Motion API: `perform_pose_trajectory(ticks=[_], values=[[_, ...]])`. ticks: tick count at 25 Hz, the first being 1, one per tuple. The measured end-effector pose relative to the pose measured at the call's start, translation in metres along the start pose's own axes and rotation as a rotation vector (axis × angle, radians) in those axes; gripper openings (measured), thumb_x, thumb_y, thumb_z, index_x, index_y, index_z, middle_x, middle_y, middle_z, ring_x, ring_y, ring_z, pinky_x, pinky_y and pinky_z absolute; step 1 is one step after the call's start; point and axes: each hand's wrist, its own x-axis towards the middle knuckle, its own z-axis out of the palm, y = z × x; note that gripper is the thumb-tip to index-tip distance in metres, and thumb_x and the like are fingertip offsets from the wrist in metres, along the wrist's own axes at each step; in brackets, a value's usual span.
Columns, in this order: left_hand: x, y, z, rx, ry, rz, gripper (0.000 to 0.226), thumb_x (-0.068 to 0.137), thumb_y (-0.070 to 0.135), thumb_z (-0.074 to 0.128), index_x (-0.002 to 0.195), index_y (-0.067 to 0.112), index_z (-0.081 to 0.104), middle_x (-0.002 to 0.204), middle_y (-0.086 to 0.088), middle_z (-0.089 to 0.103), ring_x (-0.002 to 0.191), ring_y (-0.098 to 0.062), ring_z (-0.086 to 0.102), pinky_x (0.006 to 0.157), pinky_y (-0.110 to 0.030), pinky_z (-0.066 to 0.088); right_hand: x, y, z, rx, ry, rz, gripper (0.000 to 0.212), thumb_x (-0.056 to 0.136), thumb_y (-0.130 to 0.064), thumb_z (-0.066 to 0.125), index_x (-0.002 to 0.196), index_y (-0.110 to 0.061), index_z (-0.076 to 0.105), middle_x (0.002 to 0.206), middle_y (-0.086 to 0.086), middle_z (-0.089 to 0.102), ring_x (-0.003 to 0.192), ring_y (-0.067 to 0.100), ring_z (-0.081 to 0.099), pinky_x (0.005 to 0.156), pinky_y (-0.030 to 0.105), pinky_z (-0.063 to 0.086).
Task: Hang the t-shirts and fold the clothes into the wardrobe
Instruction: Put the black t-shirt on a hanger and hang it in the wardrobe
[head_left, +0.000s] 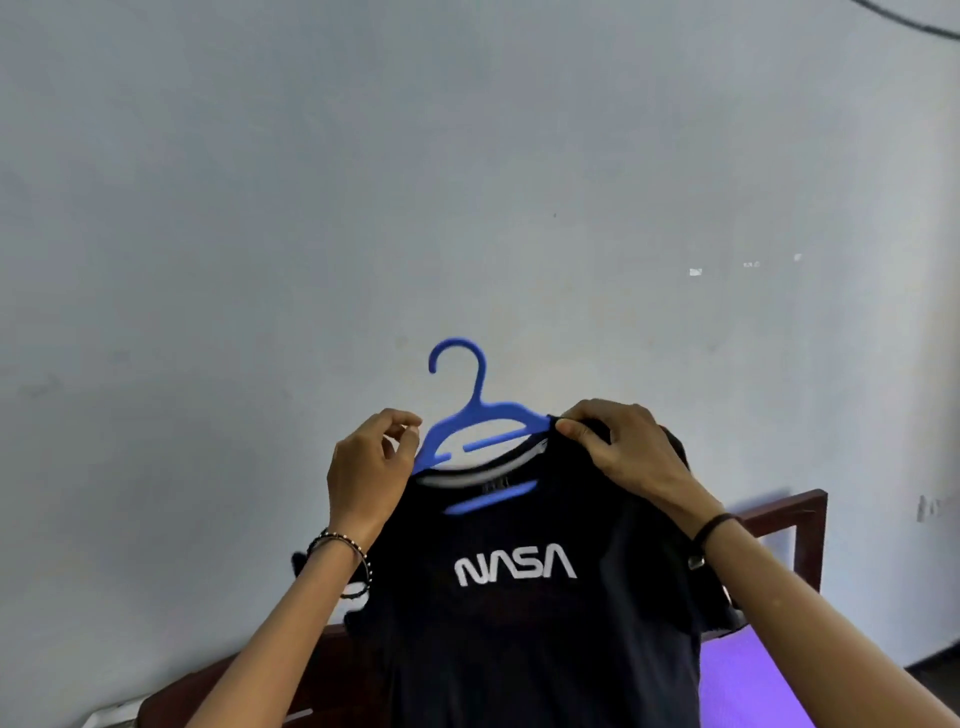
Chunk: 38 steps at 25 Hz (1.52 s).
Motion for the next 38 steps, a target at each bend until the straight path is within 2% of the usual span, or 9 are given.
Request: perform_pose_trajectory(ticks=[3,5,9,12,16,18,25,30,38], values=[[0.000,0.000,0.001,-0.073,-0.027,-0.016,0.008,0.093,0.024,0.061,0.094,0.032,0.063,0.090,0.019,0.066,0.083,0.000,0.063,0.077,-0.032,0.054,0.004,-0.003,0.000,-0.032,0.158,0.033,0.022,0.101,-0.041,0.059,0.093,-0.027,0.073,0.088,-0.011,0.074,0.082,0.019,0.067,0.091,0.043,0.046],[-0.002,0.002,-0.001,-0.045,0.044,-0.004,0.009,0.092,0.024,0.062,0.098,0.030,0.057,0.096,0.019,0.064,0.085,0.000,0.062,0.086,-0.041,0.053,0.006,-0.007,-0.002,-0.025,0.149,0.058,0.021,0.101,-0.040,0.059,0.094,-0.027,0.074,0.089,-0.010,0.074,0.082,0.020,0.066,0.093,0.045,0.047],[-0.001,0.007,-0.012,0.045,0.147,0.038,0.009,0.088,0.019,0.064,0.095,0.025,0.062,0.098,0.017,0.056,0.094,-0.012,0.061,0.090,-0.035,0.043,0.013,-0.012,-0.012,-0.028,0.190,0.094,0.024,0.102,-0.040,0.057,0.097,-0.024,0.074,0.096,-0.003,0.075,0.090,0.026,0.067,0.094,0.048,0.045],[-0.001,0.002,-0.022,0.077,0.119,0.041,0.010,0.088,0.017,0.065,0.089,0.027,0.064,0.094,0.016,0.060,0.085,-0.009,0.061,0.088,-0.041,0.048,0.016,-0.016,-0.014,-0.198,0.325,0.039,0.024,0.103,-0.036,0.056,0.097,-0.019,0.072,0.093,0.002,0.073,0.087,0.032,0.066,0.088,0.043,0.037],[-0.007,-0.007,-0.035,0.081,0.045,-0.064,0.012,0.088,0.017,0.064,0.084,0.028,0.065,0.090,0.013,0.066,0.078,-0.008,0.062,0.067,-0.028,0.050,0.018,-0.026,-0.014,-0.113,0.194,-0.012,0.027,0.102,-0.040,0.056,0.094,-0.022,0.074,0.088,-0.003,0.074,0.080,0.026,0.066,0.093,0.041,0.038],[-0.012,-0.009,-0.040,0.100,0.000,-0.108,0.013,0.088,0.018,0.064,0.084,0.030,0.066,0.089,0.013,0.067,0.080,-0.008,0.063,0.061,-0.024,0.048,0.015,-0.029,-0.009,-0.137,0.226,-0.008,0.028,0.101,-0.040,0.055,0.094,-0.021,0.075,0.085,-0.002,0.074,0.078,0.027,0.066,0.092,0.040,0.036],[-0.042,-0.013,-0.059,0.115,-0.077,-0.149,0.013,0.086,0.021,0.065,0.084,0.034,0.067,0.081,0.013,0.067,0.075,-0.006,0.063,0.070,-0.034,0.057,0.012,-0.045,-0.005,0.012,0.186,0.025,0.029,0.102,-0.041,0.057,0.097,-0.020,0.075,0.090,-0.001,0.076,0.084,0.026,0.067,0.102,0.050,0.042],[-0.069,-0.020,-0.085,0.144,-0.094,-0.162,0.013,0.087,0.022,0.066,0.084,0.034,0.068,0.082,0.016,0.067,0.077,-0.002,0.062,0.073,-0.030,0.057,0.011,-0.063,0.008,0.197,0.170,0.010,0.029,0.100,-0.044,0.060,0.100,-0.020,0.076,0.088,-0.003,0.075,0.083,0.024,0.068,0.089,0.045,0.052],[-0.110,-0.048,-0.151,0.207,0.005,-0.306,0.014,0.087,0.019,0.068,0.084,0.032,0.071,0.086,0.014,0.069,0.080,-0.003,0.063,0.078,-0.030,0.058,0.009,-0.134,0.068,0.436,0.031,-0.103,0.029,0.099,-0.046,0.061,0.102,-0.022,0.077,0.089,-0.009,0.075,0.085,0.012,0.068,0.083,0.032,0.053]])
